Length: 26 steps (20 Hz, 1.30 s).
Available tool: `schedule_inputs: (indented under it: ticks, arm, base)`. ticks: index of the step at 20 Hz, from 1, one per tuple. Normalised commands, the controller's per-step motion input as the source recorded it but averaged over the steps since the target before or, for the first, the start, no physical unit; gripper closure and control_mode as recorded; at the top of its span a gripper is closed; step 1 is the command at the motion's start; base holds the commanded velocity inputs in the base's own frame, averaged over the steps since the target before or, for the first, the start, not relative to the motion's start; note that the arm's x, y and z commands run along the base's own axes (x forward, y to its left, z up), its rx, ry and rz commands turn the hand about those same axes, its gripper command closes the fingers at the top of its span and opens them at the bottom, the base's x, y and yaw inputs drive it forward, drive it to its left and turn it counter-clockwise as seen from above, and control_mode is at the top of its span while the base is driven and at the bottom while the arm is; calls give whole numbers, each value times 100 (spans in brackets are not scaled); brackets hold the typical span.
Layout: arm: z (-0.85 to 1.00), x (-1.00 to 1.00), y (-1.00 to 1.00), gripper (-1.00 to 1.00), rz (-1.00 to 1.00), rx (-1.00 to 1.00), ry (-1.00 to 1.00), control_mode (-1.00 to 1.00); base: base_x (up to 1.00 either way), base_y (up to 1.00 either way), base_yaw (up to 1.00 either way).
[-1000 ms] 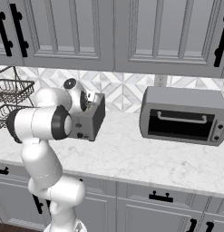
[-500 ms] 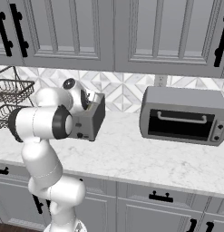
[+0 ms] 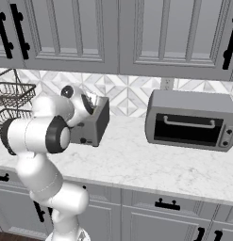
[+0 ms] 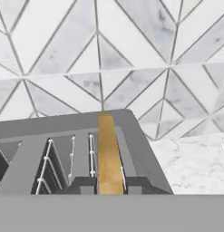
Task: Start the toaster. Once the lever pops up, take the bread to the plate on the dining counter.
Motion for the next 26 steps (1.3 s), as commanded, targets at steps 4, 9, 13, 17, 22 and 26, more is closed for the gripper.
schedule_inputs:
  ticks: [4,9,13,17,22,26]
  arm:
    - [100,-29,0,100,0,2,-22,-100]
    - [85,-22,0,100,0,1,-13,-100]
    - [29,-60,0,100,-1,5,3,-100]
    - [45,-96,0,100,0,7,2,-100]
    - [98,-94,0,100,0,7,-6,-100]
    - [100,-81,0,100,0,10,0,-100]
  base:
    - [0,0,0]
    - [0,0,0]
    - [0,0,0]
    - [0,0,0]
    - [0,0,0]
    - [0,0,0]
